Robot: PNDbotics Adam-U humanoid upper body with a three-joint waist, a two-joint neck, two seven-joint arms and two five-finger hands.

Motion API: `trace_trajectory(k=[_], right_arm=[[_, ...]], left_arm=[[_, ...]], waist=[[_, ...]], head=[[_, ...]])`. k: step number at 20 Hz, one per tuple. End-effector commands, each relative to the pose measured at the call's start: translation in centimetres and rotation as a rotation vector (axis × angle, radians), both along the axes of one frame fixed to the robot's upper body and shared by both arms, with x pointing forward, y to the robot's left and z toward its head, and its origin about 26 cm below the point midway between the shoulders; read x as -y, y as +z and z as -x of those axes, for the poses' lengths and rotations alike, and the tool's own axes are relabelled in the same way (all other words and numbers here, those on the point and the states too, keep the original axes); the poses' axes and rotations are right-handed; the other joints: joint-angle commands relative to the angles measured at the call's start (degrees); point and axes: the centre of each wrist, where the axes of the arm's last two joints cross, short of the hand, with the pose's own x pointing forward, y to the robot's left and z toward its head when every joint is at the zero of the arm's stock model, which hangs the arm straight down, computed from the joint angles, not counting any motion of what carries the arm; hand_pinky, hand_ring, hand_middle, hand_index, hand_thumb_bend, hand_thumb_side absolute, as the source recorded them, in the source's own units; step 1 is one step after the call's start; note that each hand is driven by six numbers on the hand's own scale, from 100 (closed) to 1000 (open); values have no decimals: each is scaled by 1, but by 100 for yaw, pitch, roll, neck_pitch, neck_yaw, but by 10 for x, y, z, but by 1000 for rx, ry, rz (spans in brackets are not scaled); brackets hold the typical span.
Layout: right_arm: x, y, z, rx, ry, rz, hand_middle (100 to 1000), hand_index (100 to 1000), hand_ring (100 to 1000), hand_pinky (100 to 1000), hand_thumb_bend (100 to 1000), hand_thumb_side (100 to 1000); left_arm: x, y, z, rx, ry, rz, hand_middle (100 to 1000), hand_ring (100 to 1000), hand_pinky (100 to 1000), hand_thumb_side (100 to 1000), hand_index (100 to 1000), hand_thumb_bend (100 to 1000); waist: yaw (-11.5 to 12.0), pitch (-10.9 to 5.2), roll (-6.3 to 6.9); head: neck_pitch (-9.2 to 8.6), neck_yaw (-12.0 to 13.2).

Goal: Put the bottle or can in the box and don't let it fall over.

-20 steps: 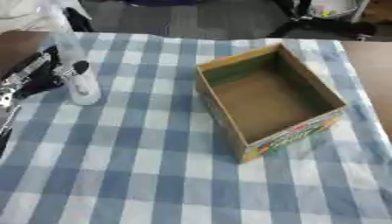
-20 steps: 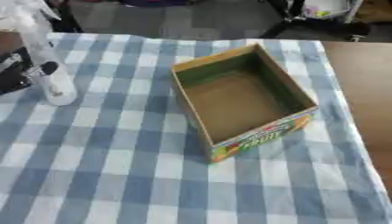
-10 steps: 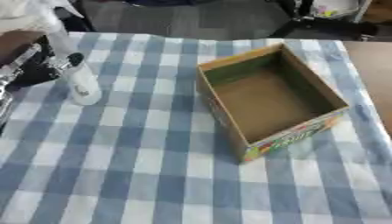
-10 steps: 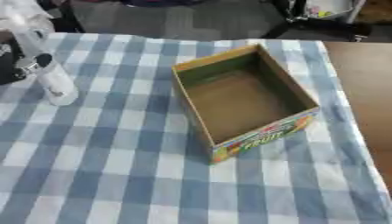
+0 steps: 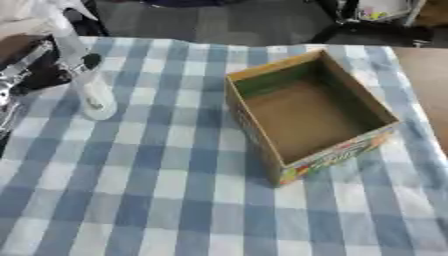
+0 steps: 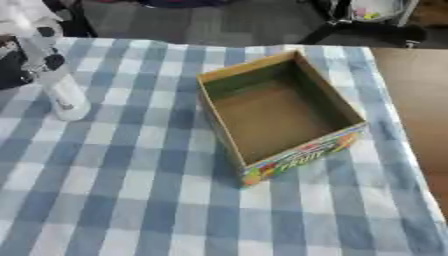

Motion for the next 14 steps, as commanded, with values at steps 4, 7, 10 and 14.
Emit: trace_trajectory(k=[4,7,10,14], right_arm=[[3,5,0,7,0,19,1000,1000,975,828,100,738],[3,5,0,6,1,18,1000,1000,975,829,100,738],[3,5,0,4,1,16,1000,1000,975,829,100,740],[2,5,0,5,3,15,1000,1000,974,829,100,740]], left_arm=[[-13,22,4,42,-9,-26,969,893,1000,611,999,461],[-12,20,3,34,-17,-41,967,893,1000,604,995,464],[-12,18,2,21,-15,-60,967,894,1000,592,992,463],[-14,15,2,13,6,-75,959,888,1000,577,985,462]], waist=[[-13,-89,18],[-22,-85,15],[-27,-79,12],[-23,-70,10]], head=[[-73,38],[-81,48],[-91,54],[-104,61]])
